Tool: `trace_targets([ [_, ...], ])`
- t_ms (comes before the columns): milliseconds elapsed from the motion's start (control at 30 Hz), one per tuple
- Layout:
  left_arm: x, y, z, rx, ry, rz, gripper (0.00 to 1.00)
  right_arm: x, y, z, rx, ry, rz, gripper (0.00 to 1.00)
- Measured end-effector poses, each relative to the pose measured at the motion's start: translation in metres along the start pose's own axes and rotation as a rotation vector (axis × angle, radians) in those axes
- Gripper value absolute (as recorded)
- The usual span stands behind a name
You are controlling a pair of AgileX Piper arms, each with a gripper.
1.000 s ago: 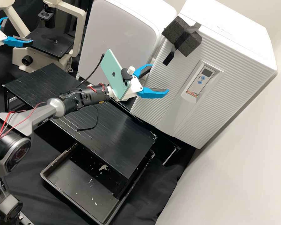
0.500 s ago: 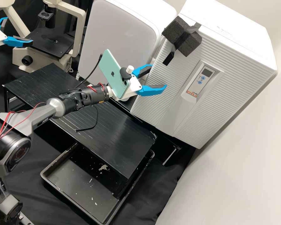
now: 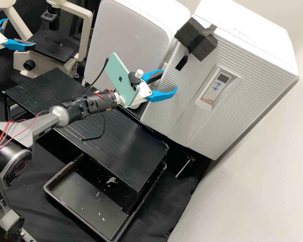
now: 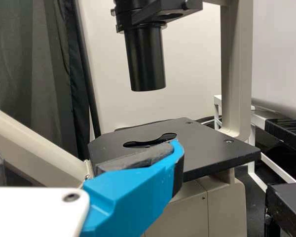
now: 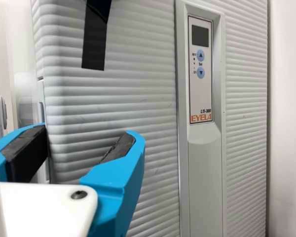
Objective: Open the incubator door
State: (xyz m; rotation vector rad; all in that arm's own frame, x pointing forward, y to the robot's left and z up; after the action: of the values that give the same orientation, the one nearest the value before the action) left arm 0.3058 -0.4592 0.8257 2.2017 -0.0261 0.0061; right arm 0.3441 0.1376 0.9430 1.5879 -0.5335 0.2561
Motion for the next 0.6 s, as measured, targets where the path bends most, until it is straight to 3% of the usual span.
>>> trace_targets([
  [300, 0.0, 0.0, 0.0, 0.0, 0.0, 0.0, 1.0, -0.004, 0.002, 0.001, -0.002, 0.001, -0.002, 0.0],
  [600, 0.0, 0.0, 0.0, 0.0, 0.0, 0.0, 1.0, -0.021, 0.021, 0.006, 0.011, 0.001, -0.01, 0.0],
])
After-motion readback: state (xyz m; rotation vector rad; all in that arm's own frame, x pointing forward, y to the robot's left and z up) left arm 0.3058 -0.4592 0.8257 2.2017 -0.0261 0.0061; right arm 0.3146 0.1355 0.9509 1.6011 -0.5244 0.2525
